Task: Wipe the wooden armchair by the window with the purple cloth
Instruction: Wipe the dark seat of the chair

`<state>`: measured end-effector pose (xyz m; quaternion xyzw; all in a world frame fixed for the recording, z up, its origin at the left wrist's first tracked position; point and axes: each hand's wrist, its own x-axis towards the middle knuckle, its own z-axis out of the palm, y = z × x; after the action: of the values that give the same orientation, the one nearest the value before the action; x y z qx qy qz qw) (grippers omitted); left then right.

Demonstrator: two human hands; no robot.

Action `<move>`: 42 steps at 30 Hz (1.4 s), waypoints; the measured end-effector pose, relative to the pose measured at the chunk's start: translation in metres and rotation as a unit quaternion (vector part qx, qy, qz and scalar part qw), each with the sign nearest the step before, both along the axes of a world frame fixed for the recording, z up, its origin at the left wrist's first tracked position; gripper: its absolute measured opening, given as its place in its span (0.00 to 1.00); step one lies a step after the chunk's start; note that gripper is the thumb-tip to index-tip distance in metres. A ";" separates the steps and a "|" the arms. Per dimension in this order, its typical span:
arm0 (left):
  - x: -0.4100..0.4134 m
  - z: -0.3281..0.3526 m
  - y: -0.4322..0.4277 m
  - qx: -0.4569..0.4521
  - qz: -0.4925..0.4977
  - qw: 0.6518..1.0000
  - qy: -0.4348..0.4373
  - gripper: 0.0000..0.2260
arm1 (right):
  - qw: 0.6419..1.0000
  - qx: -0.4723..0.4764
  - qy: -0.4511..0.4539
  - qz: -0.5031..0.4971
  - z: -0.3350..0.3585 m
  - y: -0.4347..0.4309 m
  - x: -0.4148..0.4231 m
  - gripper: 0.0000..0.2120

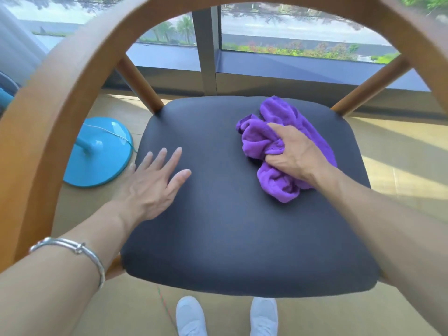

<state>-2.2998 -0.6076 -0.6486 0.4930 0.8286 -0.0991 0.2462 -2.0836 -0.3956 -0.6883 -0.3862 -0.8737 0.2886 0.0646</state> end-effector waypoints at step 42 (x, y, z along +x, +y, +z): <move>0.003 -0.050 0.030 -0.055 -0.052 0.997 0.029 0.34 | 0.980 0.065 -0.142 0.124 -0.001 -0.119 0.015 0.44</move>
<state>-2.2963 -0.5778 -0.6984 0.5182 0.8018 -0.1710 0.2436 -2.0687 -0.5151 -0.6894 -0.3071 -0.9319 0.1794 -0.0712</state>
